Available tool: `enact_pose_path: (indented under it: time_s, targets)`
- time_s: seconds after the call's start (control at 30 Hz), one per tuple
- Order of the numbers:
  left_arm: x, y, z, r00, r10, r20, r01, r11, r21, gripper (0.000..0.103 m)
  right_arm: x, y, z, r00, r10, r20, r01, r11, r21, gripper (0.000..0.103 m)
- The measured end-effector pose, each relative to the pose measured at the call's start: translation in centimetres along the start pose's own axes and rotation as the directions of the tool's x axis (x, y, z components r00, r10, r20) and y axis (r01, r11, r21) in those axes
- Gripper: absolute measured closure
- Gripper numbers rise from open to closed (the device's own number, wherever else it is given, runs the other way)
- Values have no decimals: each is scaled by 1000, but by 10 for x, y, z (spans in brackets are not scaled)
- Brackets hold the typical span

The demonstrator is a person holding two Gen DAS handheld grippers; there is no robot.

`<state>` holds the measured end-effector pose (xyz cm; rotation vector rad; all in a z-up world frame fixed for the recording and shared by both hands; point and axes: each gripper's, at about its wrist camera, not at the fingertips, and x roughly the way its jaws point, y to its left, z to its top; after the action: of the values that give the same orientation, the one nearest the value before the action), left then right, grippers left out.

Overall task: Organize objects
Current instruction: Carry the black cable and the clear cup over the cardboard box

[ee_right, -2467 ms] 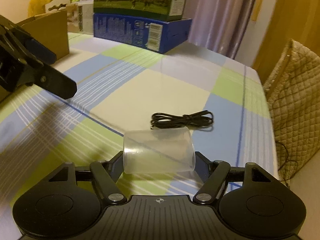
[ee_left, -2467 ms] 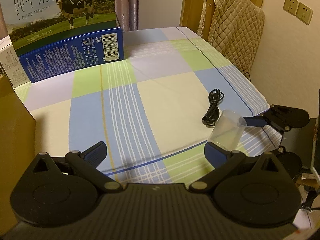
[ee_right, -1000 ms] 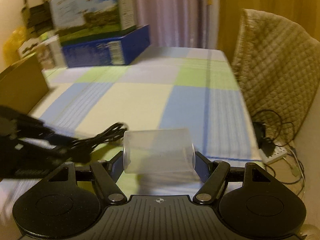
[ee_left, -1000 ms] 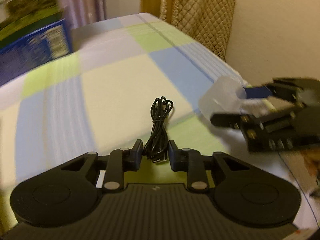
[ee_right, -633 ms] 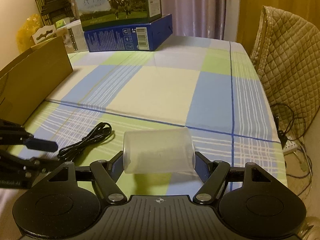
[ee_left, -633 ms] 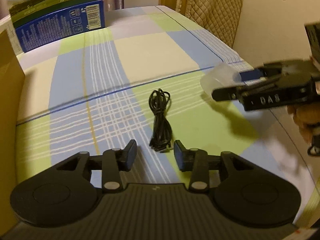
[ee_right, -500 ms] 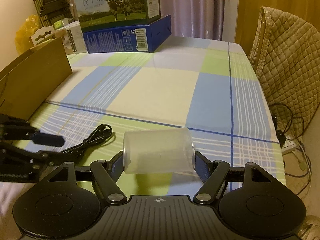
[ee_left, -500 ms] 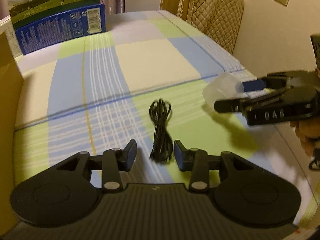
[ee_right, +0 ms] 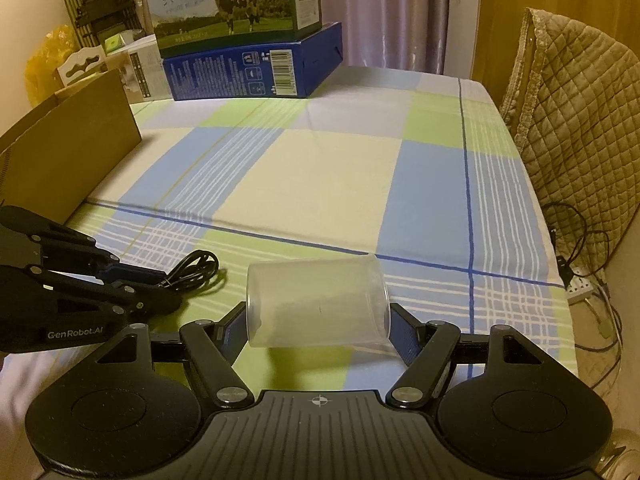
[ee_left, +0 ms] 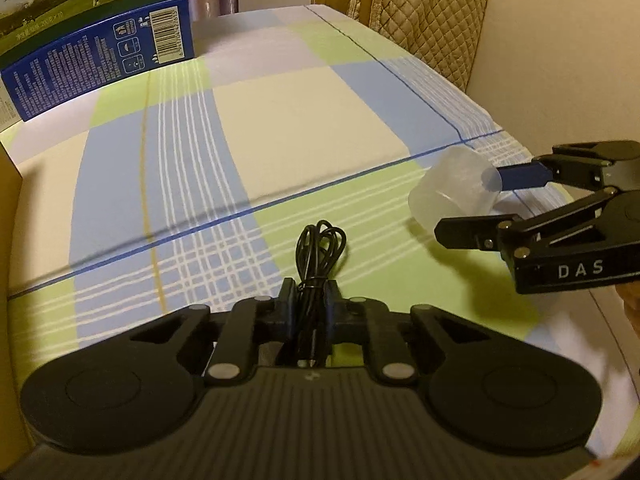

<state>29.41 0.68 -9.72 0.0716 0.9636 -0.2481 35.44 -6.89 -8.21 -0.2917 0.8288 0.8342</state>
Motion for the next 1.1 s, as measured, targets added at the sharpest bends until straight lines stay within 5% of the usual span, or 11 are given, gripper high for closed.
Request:
enact_pose_path:
  time_s: [0.3, 0.7, 1.1]
  targets:
    - [-38, 3, 2, 1000, 15, 22, -14, 999, -43, 92, -27, 17, 17, 1000, -10, -15, 10, 1000, -9, 34]
    - [-138, 6, 4, 993, 43, 111, -32, 995, -97, 92, -113, 64, 35, 998, -46, 43, 46, 999, 14, 34]
    - [-249, 9, -50, 974, 96, 204, -62, 984, -166, 92, -194, 141, 9, 993, -40, 108, 30, 995, 99, 34]
